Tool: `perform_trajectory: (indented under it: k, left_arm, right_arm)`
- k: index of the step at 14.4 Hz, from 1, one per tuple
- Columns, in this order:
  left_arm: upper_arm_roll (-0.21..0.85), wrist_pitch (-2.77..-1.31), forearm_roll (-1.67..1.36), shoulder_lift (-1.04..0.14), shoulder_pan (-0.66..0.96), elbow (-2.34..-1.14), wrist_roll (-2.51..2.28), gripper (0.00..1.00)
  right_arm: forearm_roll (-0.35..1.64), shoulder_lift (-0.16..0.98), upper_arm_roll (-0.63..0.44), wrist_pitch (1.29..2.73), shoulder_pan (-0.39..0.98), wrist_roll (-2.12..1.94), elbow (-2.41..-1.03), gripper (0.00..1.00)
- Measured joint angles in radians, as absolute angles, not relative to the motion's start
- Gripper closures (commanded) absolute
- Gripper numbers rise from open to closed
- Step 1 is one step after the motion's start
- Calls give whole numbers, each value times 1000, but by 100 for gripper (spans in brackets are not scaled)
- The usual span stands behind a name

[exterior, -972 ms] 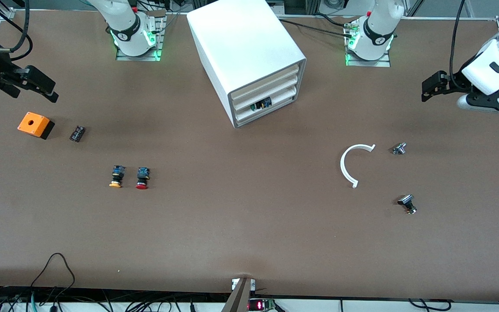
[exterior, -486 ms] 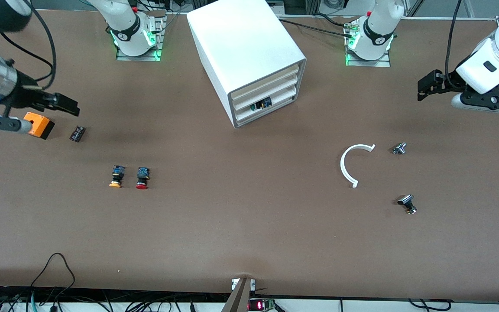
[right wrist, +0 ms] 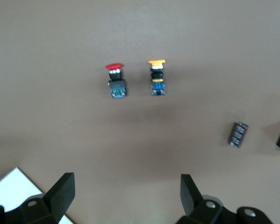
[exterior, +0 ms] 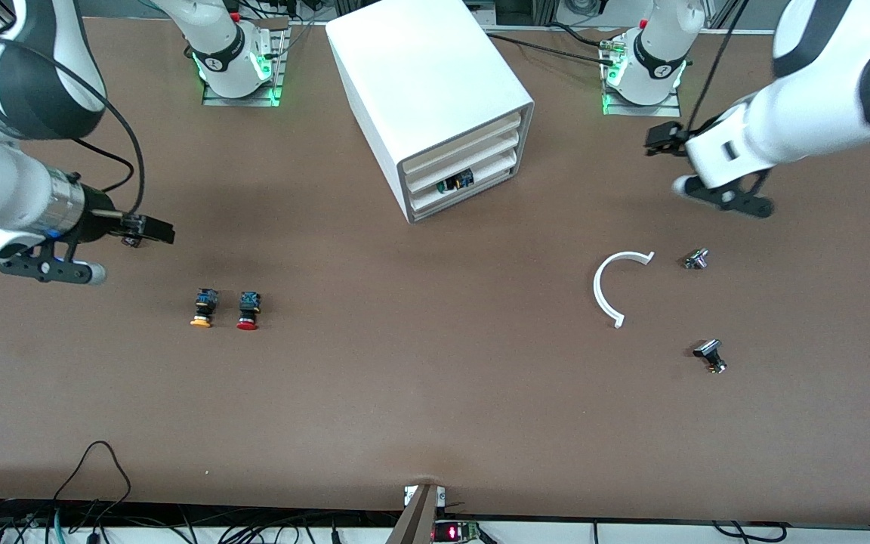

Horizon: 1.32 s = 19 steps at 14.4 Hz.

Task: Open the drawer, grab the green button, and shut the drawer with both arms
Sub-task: 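Move the right gripper toward the buttons while the left gripper reaches the cabinet, then bring the left gripper to the drawer handle while the right gripper hovers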

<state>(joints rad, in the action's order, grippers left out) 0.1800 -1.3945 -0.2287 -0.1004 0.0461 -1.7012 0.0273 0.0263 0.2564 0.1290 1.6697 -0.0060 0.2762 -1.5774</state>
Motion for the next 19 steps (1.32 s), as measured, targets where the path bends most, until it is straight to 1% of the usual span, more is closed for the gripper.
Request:
perform_trajectory:
  k: [3,8,10,13,14,15,17,18,19]
  left_arm:
    - [185,-1427,-330,-214,46,-1702,142,0]
    - [218,-1562,-492,-358,47,-1731,419,0]
    - [235,-1631,-586,-398,48,-1776,514,0]
    - [242,-1766,-787,-435,48,-1916,695,2]
    - [242,-1806,-830,-440,48,-1961,739,6]
    - [243,-1836,-863,-442,48,-1997,774,12]
    - [246,-1880,-925,-442,48,-2049,849,29]
    - [249,-1897,-951,-442,49,-2070,894,35]
    - [250,-1906,-970,-443,49,-2087,932,38]
  right_arm:
    - [27,305,130,1724,31,382,-1577,0]
    - [39,365,131,1797,99,553,-1577,0]
    - [66,381,131,1813,122,600,-1576,0]
    - [88,399,132,1823,151,686,-1576,0]
    - [89,404,132,1825,166,716,-1576,0]
    - [89,408,133,1826,183,748,-1576,0]
    - [89,413,133,1829,216,804,-1572,0]
    - [89,414,133,1830,230,830,-1569,0]
    - [89,414,133,1830,243,856,-1564,0]
